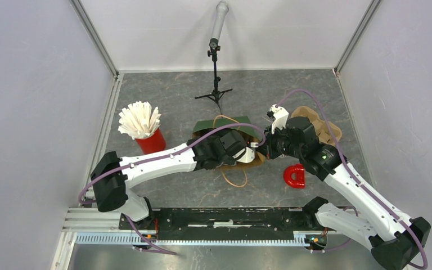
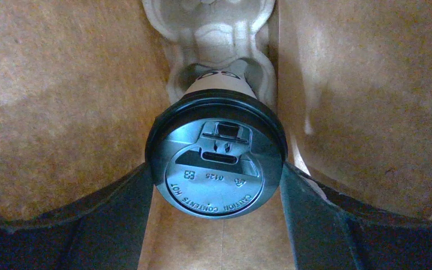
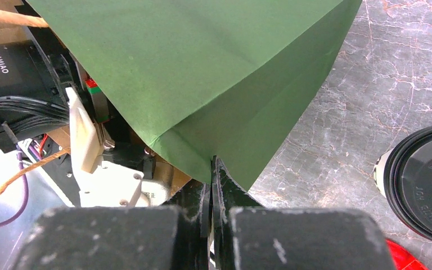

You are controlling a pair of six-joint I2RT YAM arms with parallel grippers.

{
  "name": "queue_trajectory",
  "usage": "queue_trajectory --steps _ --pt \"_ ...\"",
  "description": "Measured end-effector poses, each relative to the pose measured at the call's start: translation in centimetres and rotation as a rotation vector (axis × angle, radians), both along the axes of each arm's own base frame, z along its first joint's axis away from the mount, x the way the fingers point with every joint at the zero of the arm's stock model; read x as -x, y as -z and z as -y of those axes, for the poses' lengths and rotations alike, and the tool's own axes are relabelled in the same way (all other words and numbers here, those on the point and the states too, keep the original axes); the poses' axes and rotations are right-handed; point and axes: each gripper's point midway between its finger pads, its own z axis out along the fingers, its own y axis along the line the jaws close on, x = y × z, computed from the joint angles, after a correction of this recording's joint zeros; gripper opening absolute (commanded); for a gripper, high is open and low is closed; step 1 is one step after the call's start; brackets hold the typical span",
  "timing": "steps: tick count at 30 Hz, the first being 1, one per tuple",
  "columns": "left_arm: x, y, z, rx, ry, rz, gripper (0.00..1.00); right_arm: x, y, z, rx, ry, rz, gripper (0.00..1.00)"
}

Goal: Pack the takeout coffee

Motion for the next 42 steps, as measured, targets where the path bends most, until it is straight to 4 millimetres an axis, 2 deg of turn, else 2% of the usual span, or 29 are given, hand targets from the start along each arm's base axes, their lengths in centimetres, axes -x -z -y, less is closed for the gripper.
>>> queue_trajectory --steps 28,33,42 --pt "-1.8 2.2 -0.4 -0.005 -0.043 -0.044 0.46 -0.2 -0.1 0.1 0.013 0.001 0.003 0.00" --pt "-2.0 2.4 -0.4 -0.001 -0.046 -0.049 0.51 -0.2 -0.2 0.1 0.013 -0.001 0.009 0.00" --pt "-2.1 2.5 -0.4 0.004 -0.048 -0.058 0.51 -0.3 -0.2 0.1 0.018 -0.007 0.019 0.00"
